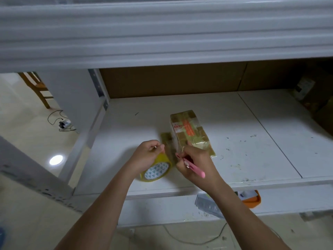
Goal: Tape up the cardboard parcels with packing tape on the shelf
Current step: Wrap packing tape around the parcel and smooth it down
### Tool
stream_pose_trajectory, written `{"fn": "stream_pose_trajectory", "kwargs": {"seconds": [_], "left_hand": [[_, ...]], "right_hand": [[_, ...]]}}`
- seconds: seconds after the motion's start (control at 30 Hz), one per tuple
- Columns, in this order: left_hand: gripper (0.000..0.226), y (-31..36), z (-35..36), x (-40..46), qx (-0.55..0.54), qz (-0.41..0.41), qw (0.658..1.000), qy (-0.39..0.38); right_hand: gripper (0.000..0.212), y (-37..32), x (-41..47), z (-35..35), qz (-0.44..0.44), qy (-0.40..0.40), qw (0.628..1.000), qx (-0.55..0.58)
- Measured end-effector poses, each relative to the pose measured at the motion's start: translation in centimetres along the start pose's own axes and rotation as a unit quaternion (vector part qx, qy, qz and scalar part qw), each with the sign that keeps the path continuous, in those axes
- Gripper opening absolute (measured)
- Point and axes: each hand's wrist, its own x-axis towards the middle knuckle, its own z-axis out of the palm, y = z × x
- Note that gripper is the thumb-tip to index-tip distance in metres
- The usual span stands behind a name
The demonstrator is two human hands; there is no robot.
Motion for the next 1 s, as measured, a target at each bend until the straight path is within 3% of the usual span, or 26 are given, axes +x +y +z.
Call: {"fn": "stream_pose_trajectory", "kwargs": {"seconds": [0.13,0.27,0.4,0.5,0.57,0.63,0.7,0.87,1.0], "left_hand": [[0.028,-0.3,-0.2,0.4,0.009,0.01,1.0,-0.016],[0.029,-0.8,-2.0,0.1,-0.028,-0.007,0.999,-0.035],[0.028,-0.9,-2.4,-0.1,-0.014,-0.005,0.998,-0.055],[0.025,-0.5,-1.7,-0.4,-0.011,0.0,0.999,-0.052],[0.025,-0.3,-1.7,-0.5,-0.007,0.0,0.999,-0.047],[0.026,-0.3,-1.8,-0.8,-0.01,-0.009,0.999,-0.046],[0.027,-0.3,-1.7,-1.2,-0.006,-0.019,0.999,-0.04],[0.028,0.2,-1.5,-1.7,0.004,-0.027,0.999,-0.034],[0.024,0.5,-1.4,-1.8,0.014,-0.04,0.998,-0.043]], "right_hand": [[0.02,0.1,0.2,-0.2,0.001,-0.009,1.0,-0.003],[0.015,0.0,0.2,-0.5,0.017,-0.012,1.0,-0.002],[0.017,-0.6,-0.1,-1.1,0.072,0.041,0.989,0.12],[0.011,-1.7,-0.8,-1.8,0.081,0.151,0.974,0.151],[0.007,-1.3,-1.4,-2.8,0.037,0.241,0.967,0.07],[0.009,0.5,-2.2,-4.1,0.014,0.282,0.959,-0.022],[0.01,3.6,-3.2,-5.2,0.056,0.261,0.959,-0.097],[0.042,9.7,-4.9,-6.2,0.262,0.09,0.933,-0.231],[0.048,10.5,-5.2,-6.5,0.299,-0.003,0.908,-0.294]]}}
